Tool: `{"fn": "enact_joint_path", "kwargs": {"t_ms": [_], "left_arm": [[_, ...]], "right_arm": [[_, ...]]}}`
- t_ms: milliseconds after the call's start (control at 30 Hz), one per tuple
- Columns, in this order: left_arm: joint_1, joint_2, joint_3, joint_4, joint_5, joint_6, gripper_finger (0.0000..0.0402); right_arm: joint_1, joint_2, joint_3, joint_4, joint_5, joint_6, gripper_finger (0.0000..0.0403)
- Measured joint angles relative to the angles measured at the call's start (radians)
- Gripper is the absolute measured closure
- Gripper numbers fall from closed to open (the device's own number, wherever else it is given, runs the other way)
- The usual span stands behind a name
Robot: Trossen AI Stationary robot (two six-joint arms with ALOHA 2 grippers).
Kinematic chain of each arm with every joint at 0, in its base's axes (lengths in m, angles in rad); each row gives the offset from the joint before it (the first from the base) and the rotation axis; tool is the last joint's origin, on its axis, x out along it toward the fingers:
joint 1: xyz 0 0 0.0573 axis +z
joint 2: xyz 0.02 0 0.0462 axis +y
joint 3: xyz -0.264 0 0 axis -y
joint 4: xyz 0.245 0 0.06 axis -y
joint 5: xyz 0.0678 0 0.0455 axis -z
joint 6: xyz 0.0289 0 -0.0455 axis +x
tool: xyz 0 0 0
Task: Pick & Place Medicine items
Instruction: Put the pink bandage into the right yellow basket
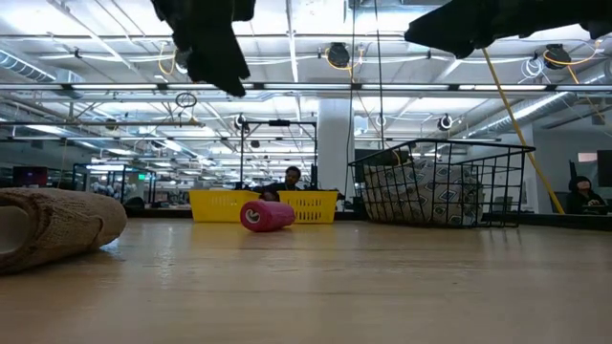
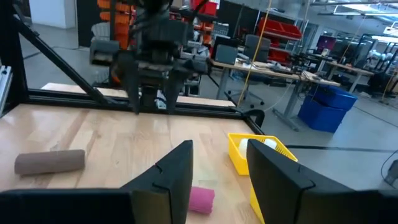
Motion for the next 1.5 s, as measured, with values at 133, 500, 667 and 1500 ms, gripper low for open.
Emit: {"fn": "enact_joint_path", "kwargs": {"t_ms": [133, 500, 667, 1500], "left_arm": [[-0.019, 0.062, 0.000, -0.012, 0.000, -0.001, 0.0147], [-0.011, 0.244, 0.000, 0.025, -0.174, -0.121, 0.0147], [0.046, 0.318, 0.000, 0.065, -0.135, -0.258, 0.0147], [0.130, 0.468, 0.000, 0.190, -0.077, -0.420, 0.0147]], "right_arm": [[0.000, 0.000, -0.002, 0.001, 0.000, -0.001, 0.0264], [0.000, 0.002, -0.002, 0.001, 0.000, -0.016, 0.0264], [0.000, 0.002, -0.002, 0.001, 0.001, -0.016, 0.0264], [-0.003, 0.002, -0.002, -0.003, 0.005, -0.016, 0.0264]]}}
